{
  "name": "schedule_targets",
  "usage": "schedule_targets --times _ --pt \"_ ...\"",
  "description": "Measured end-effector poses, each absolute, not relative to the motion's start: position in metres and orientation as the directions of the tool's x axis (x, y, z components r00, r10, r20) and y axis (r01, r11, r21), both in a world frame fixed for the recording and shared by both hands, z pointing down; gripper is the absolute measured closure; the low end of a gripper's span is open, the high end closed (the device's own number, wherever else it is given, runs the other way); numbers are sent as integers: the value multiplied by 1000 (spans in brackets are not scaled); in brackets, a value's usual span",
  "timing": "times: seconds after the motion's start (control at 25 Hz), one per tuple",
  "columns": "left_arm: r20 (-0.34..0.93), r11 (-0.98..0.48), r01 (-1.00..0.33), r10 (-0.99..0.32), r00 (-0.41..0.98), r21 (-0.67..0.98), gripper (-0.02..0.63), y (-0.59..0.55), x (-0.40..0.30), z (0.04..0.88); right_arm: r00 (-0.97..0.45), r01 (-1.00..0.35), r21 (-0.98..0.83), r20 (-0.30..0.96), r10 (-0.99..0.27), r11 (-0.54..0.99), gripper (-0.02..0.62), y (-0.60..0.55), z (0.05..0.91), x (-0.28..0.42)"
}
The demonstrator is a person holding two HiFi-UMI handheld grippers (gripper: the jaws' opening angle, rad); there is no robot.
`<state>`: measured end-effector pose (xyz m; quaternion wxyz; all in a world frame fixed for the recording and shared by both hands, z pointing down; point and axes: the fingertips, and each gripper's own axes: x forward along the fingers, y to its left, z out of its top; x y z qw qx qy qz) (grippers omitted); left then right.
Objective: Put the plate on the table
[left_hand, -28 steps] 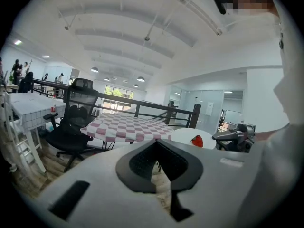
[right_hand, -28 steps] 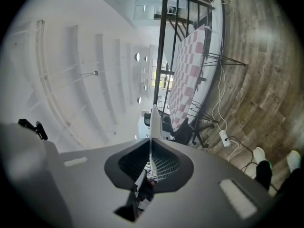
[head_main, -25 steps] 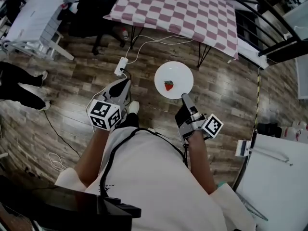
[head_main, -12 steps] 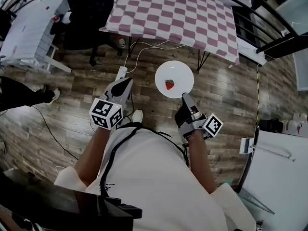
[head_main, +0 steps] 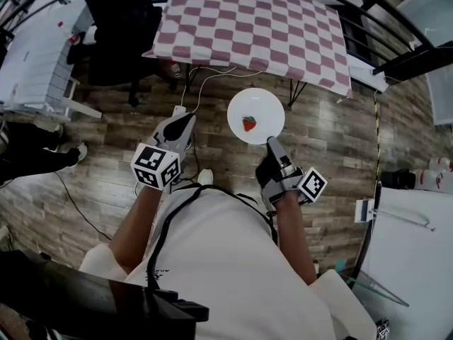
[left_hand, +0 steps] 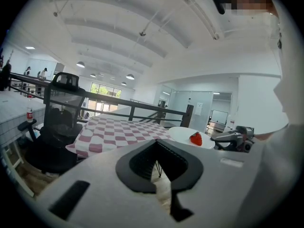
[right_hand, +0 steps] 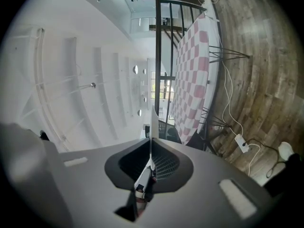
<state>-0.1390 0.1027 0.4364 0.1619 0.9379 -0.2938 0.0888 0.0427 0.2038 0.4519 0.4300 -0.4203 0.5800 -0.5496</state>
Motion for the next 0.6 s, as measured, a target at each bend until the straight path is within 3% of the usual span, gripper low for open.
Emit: schedule_targets --times 0.6 --pt "243 -777 -558 -504 829 290 600 57 -178 449 -229 -24 -1000 -9 -973 15 577 164 453 10"
